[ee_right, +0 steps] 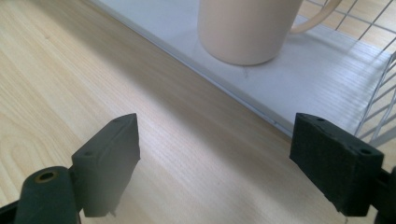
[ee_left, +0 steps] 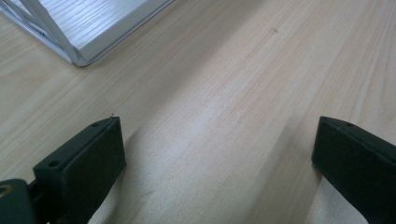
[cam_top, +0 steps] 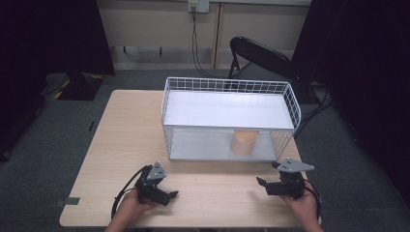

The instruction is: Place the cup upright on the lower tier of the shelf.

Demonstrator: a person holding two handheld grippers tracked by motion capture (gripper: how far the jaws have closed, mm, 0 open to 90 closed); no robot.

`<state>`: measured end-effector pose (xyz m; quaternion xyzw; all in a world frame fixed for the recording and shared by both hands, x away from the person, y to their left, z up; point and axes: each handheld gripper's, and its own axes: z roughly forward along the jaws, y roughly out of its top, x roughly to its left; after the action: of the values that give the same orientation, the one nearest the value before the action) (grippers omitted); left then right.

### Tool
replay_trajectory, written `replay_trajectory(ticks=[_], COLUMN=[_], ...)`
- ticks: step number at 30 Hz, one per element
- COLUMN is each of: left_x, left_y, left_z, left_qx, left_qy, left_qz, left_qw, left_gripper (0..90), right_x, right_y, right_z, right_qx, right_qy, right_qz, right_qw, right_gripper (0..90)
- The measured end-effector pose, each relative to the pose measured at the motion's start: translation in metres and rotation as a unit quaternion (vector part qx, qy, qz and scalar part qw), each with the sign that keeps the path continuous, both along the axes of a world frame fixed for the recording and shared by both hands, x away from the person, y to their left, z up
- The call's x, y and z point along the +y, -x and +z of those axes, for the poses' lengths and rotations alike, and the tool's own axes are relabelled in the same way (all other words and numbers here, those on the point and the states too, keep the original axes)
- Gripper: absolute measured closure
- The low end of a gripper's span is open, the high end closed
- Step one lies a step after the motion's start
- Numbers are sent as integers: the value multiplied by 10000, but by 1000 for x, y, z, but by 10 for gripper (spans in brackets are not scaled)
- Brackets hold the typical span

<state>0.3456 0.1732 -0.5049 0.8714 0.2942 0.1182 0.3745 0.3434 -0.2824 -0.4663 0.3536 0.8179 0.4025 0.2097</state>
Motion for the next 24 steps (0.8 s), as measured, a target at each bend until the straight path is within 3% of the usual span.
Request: replay_trajectory(ticks=[24], left_x=[0], left_y=[0], left_z=[0], left_qx=[-1], left_qy=[2], left_qz=[3], left_qw=[10000], left_gripper=[20], right_x=[-21], right_y=[10], right_z=[-18], right_qx=[130], right_qy=[159], right_qz=[26], right_qw=[9998], right_gripper=[154])
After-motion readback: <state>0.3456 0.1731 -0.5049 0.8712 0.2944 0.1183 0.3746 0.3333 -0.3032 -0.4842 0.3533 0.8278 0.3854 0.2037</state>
